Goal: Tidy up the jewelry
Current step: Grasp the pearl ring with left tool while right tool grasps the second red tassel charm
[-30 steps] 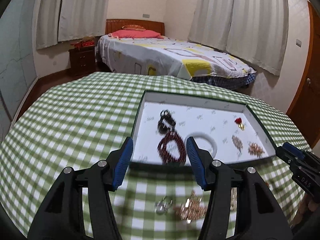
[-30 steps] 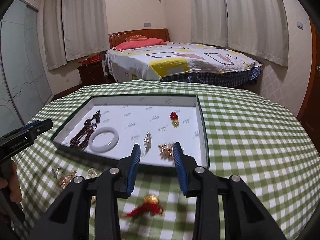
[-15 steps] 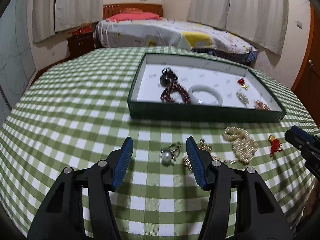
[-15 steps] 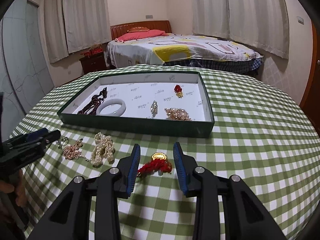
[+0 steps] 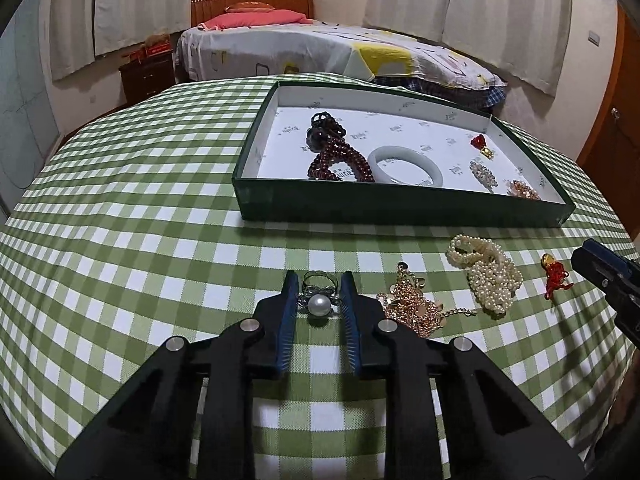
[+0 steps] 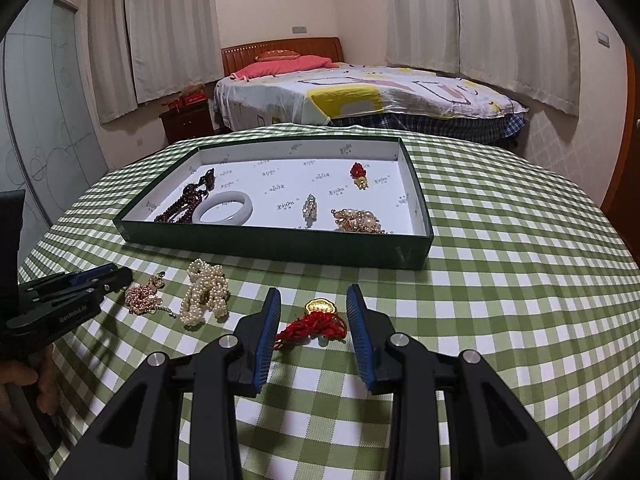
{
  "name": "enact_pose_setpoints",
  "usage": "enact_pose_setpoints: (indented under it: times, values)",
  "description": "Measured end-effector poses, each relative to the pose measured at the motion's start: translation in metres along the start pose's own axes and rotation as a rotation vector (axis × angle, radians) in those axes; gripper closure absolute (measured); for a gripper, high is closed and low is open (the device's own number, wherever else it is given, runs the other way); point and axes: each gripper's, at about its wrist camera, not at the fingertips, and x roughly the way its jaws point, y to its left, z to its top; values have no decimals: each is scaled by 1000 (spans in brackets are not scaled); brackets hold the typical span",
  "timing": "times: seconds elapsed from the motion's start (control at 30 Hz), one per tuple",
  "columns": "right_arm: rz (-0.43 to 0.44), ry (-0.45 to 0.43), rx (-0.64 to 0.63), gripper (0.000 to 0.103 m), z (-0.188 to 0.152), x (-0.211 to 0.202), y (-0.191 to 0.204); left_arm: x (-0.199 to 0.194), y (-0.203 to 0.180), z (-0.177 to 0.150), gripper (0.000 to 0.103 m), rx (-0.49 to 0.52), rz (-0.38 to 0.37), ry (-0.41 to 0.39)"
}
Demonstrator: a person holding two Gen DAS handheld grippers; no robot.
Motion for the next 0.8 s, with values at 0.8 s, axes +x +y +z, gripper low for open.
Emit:
enact_pose_setpoints:
  times: [0.8]
  values:
    - [-6, 111, -9, 76, -6, 23, 3, -23, 14, -4, 82, -31, 31, -48]
